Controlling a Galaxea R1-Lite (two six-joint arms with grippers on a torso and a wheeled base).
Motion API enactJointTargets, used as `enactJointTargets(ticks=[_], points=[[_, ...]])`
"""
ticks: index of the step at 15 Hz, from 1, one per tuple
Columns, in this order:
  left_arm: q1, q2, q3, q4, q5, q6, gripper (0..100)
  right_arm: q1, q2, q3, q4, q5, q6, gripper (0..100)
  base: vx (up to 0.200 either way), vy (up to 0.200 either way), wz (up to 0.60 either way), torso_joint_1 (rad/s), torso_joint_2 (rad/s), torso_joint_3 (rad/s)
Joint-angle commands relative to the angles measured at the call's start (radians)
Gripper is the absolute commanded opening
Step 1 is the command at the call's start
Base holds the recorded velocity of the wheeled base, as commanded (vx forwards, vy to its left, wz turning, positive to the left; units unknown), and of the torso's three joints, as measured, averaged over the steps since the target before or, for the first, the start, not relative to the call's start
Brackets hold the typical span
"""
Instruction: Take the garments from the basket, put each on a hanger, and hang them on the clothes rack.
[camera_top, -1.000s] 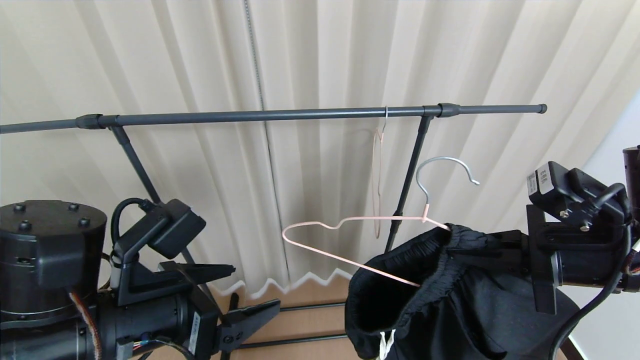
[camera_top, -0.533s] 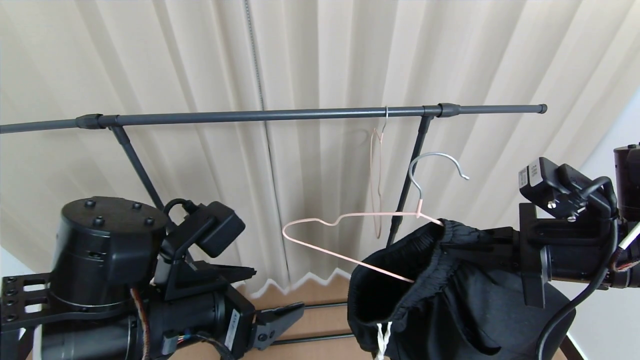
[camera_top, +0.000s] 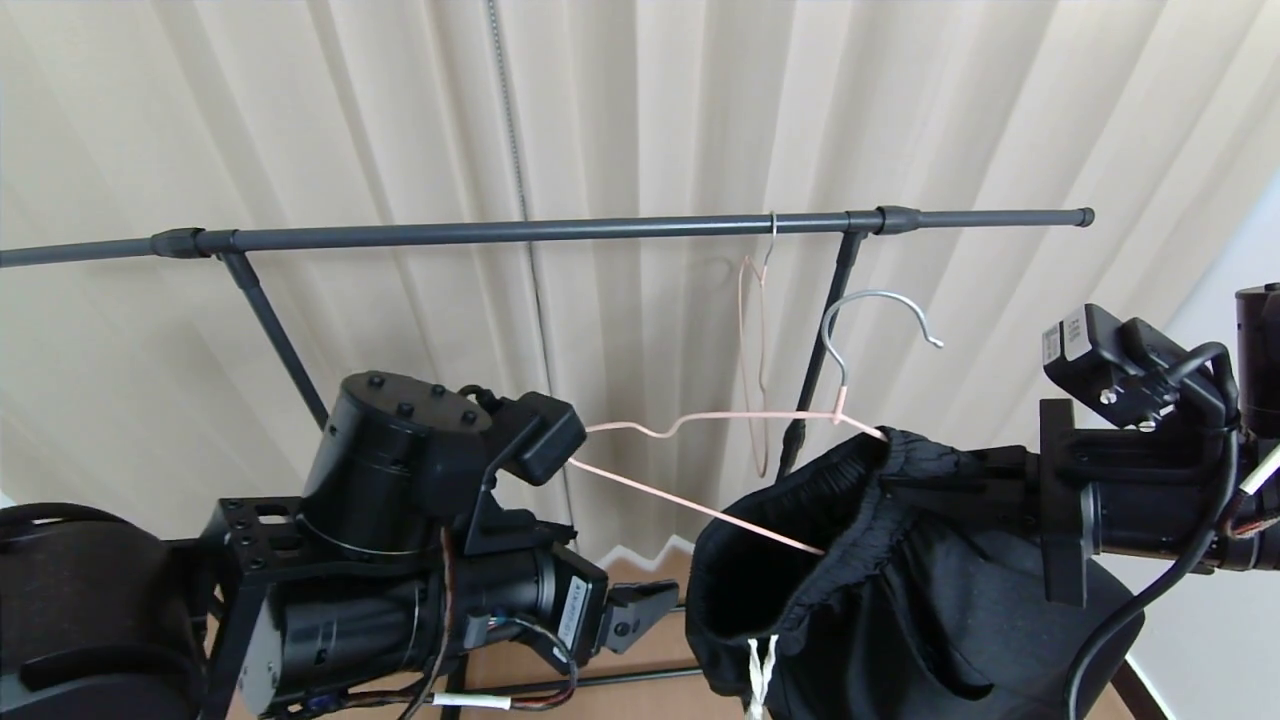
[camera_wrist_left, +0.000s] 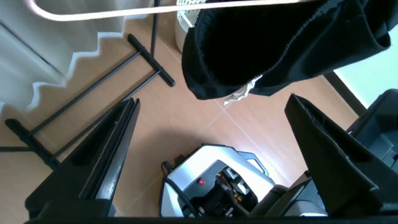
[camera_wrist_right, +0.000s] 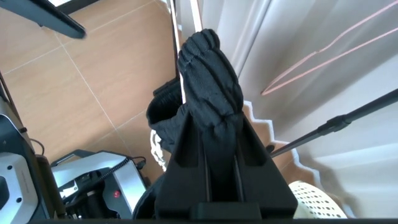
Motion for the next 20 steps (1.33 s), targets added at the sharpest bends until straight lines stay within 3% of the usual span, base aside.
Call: enactJointTargets(ticks=[1, 7, 10, 19, 20], points=[[-0.003, 0.084, -0.032, -0.001, 0.0, -0.01, 100, 0.001, -0.003, -0.003, 0.0, 0.001, 0.002, 0, 0.0, 0.0, 0.0, 0.0, 0.0, 0.0], [-0.02, 0.202, -0.088, -0.005, 0.02, -0.008, 100, 0.039, -0.03, 0.002, 0.0, 0.001, 0.023, 0, 0.0, 0.0, 0.0, 0.0, 0.0, 0.0], [-0.023, 0.265, -0.104, -0.053, 0.044, -0.008, 100, 0.062, -0.04, 0.005, 0.0, 0.001, 0.034, 0, 0.0, 0.0, 0.0, 0.0, 0.0, 0.0], [-0.022, 0.33, -0.104, -0.119, 0.063, -0.008, 100, 0.117, -0.094, 0.022, 0.0, 0.001, 0.043, 0, 0.0, 0.0, 0.0, 0.0, 0.0, 0.0], [-0.023, 0.334, -0.105, -0.12, 0.067, -0.01, 0, 0.117, -0.094, 0.022, 0.0, 0.001, 0.043, 0, 0.0, 0.0, 0.0, 0.0, 0.0, 0.0]])
